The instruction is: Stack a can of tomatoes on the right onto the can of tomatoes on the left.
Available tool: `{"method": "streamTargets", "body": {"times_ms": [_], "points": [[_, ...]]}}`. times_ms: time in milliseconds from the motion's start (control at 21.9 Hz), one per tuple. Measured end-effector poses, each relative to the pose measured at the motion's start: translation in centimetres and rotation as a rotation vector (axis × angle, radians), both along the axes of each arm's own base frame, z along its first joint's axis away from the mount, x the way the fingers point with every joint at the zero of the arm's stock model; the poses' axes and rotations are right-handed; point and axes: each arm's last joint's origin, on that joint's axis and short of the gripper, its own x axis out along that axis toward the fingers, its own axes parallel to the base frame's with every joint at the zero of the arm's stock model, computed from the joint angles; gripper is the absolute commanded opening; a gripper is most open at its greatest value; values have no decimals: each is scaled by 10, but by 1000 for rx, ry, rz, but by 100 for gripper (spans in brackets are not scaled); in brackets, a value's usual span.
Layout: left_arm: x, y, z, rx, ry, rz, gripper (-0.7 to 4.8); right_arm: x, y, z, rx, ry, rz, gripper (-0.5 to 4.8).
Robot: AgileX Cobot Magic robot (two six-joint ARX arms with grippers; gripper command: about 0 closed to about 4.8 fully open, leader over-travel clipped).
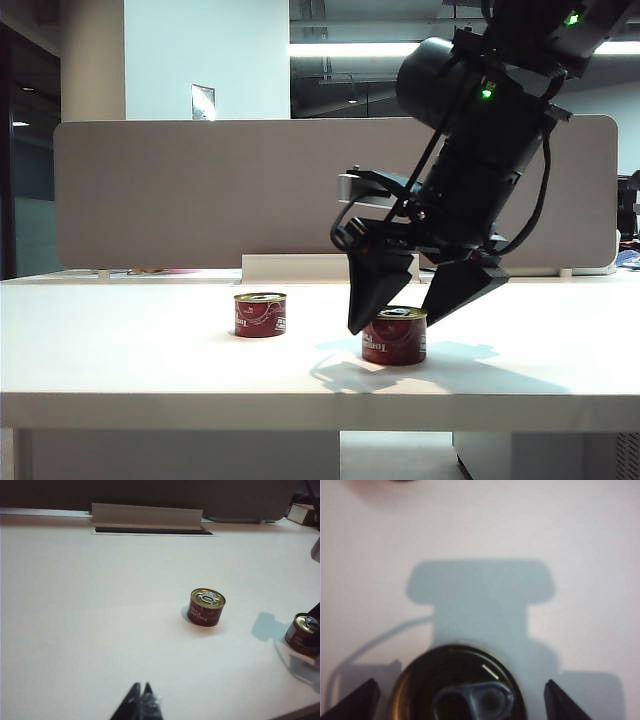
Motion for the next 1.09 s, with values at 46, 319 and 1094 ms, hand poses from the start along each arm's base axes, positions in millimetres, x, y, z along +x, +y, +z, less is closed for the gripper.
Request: {"method": "streamTargets", "body": {"times_ms": [46, 319, 1094], "points": [[0, 0, 0, 0, 0, 0, -6, 0, 0, 0, 2, -1, -1, 408], [0, 0, 0, 0, 0, 2, -6, 0, 0, 0, -3, -5, -5, 375], [0, 0, 0, 1, 0, 5, -6, 0, 0, 1, -2, -6, -4, 227]]}}
